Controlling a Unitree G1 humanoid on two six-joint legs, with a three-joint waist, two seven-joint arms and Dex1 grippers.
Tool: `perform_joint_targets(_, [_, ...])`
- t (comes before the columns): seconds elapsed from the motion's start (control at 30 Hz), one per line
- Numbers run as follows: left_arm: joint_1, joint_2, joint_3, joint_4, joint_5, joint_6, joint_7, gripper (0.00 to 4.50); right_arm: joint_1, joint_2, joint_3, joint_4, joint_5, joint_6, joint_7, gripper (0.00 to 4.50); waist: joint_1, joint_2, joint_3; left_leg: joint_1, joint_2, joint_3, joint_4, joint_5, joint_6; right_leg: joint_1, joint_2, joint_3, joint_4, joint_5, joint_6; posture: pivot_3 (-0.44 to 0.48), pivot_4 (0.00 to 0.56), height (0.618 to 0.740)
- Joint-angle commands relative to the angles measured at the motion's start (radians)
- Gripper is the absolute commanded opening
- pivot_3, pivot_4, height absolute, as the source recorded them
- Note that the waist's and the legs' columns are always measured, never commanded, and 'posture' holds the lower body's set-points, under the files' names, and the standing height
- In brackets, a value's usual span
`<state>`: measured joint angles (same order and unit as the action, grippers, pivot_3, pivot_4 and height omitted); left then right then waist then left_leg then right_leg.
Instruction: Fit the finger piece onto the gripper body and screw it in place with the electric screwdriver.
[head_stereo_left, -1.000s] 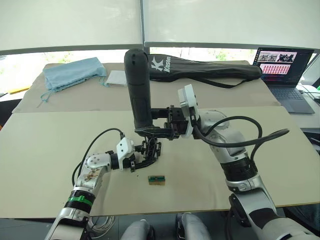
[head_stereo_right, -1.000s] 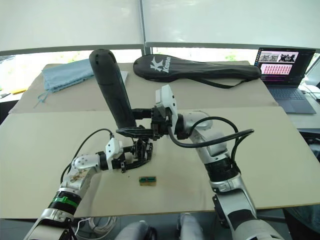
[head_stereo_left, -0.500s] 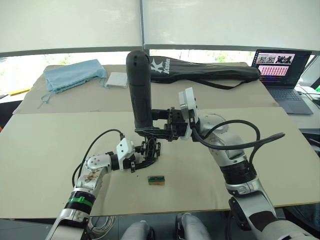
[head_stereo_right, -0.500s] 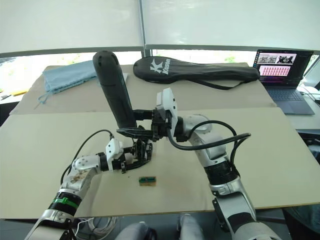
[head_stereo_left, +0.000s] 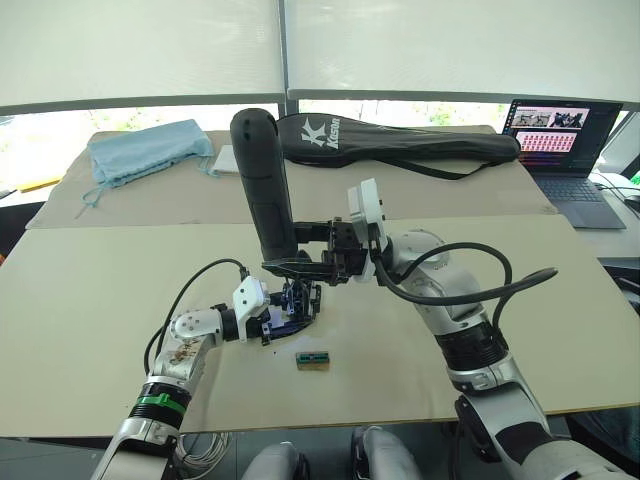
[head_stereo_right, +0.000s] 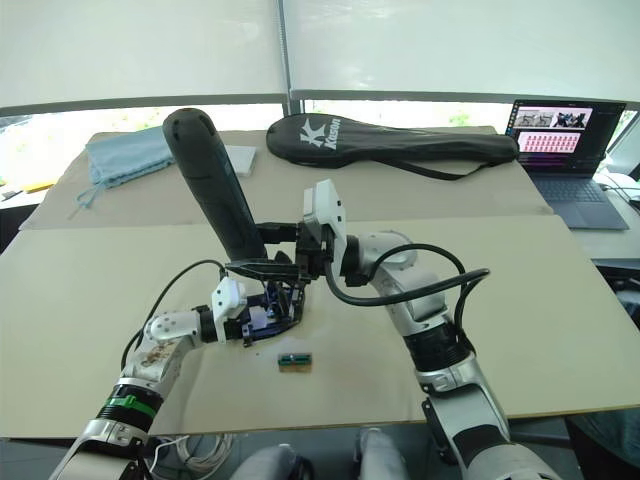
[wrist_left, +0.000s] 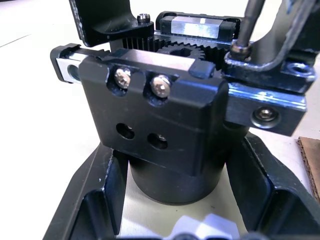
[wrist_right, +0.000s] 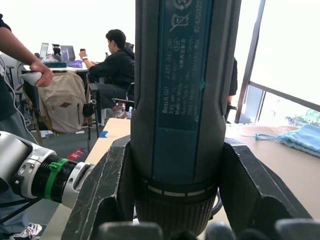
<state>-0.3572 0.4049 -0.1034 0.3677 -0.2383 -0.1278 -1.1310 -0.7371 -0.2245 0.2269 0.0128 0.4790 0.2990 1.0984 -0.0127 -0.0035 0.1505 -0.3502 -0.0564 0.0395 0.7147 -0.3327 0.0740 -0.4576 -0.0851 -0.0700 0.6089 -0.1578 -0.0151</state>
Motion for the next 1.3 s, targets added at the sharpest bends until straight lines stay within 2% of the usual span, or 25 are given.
perform_joint_targets(0.03, [0.005, 0.002, -0.005, -0.014, -0.006, 0.011, -0.009, 2.34, 0.023, -0.018, 0.048, 0.055, -0.062, 0.023, 0.000, 1.93, 0.000, 0.000, 0.000, 0.000, 0.000, 0.000, 0.000, 0.000, 0.000, 0.000, 0.000, 0.000, 0.000, 0.000, 0.000, 0.000, 0.150, 0.740])
perform_joint_targets(0.3, [0.006, 0.000, -0.005, -0.013, -0.005, 0.007, -0.007, 2.34, 0.010, -0.020, 0.028, 0.054, -0.044, 0.018, 0.012, 1.93, 0.000, 0.000, 0.000, 0.000, 0.000, 0.000, 0.000, 0.000, 0.000, 0.000, 0.000, 0.000, 0.000, 0.000, 0.000, 0.000, 0.150, 0.740])
perform_joint_targets(0.9, [0.013, 0.009, -0.025, 0.036, 0.047, 0.005, 0.039, 2.34, -0.173, -0.005, -0.153, -0.033, 0.141, 0.022, 0.068, 1.93, 0.001, -0.001, 0.002, -0.004, 0.000, 0.000, 0.000, -0.001, 0.001, -0.002, -0.001, -0.001, 0.000, 0.000, 0.000, 0.000, 0.150, 0.740])
perform_joint_targets(1.3, [0.022, 0.018, -0.038, 0.039, 0.053, 0.016, 0.055, 2.34, -0.199, -0.007, -0.191, -0.069, 0.215, 0.058, 0.093, 1.93, 0.000, 0.000, 0.003, -0.004, 0.000, 0.000, 0.000, -0.001, 0.002, -0.003, -0.001, -0.003, 0.000, 0.000, 0.000, 0.000, 0.150, 0.740])
